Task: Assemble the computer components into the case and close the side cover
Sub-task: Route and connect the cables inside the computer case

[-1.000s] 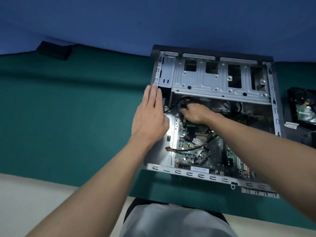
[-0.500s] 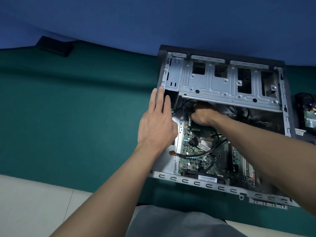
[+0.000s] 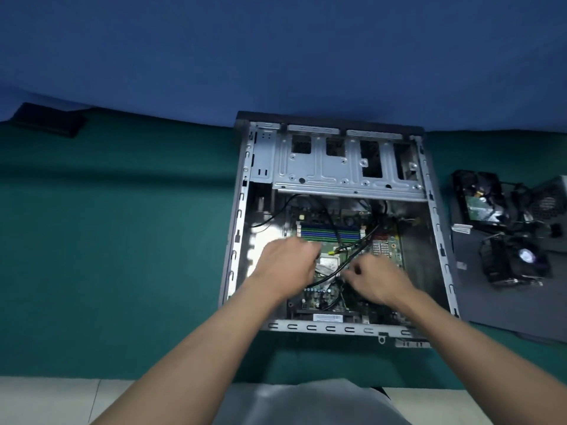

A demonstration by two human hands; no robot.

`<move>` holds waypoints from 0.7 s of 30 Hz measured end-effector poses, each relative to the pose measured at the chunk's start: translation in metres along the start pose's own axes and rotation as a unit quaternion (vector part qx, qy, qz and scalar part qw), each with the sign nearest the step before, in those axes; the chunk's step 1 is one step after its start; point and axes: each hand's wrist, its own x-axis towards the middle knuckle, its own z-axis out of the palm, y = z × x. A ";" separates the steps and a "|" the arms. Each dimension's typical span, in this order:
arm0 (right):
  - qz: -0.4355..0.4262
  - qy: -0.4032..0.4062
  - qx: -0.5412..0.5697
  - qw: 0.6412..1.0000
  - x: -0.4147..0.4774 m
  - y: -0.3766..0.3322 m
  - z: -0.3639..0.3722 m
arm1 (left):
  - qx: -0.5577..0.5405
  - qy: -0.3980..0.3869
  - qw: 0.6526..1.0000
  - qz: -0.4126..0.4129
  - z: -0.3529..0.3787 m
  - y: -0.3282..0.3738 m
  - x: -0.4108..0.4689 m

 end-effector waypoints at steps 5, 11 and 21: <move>0.053 -0.110 0.103 0.987 0.000 -0.005 0.013 | 0.021 -0.192 0.981 -0.030 0.028 0.000 0.008; 0.075 -0.087 0.036 0.993 -0.005 0.003 0.011 | -0.025 -0.204 0.976 -0.065 0.042 -0.001 0.007; -0.063 0.017 -0.033 0.997 0.001 0.001 0.004 | -0.192 0.180 0.932 -0.249 0.017 -0.003 0.009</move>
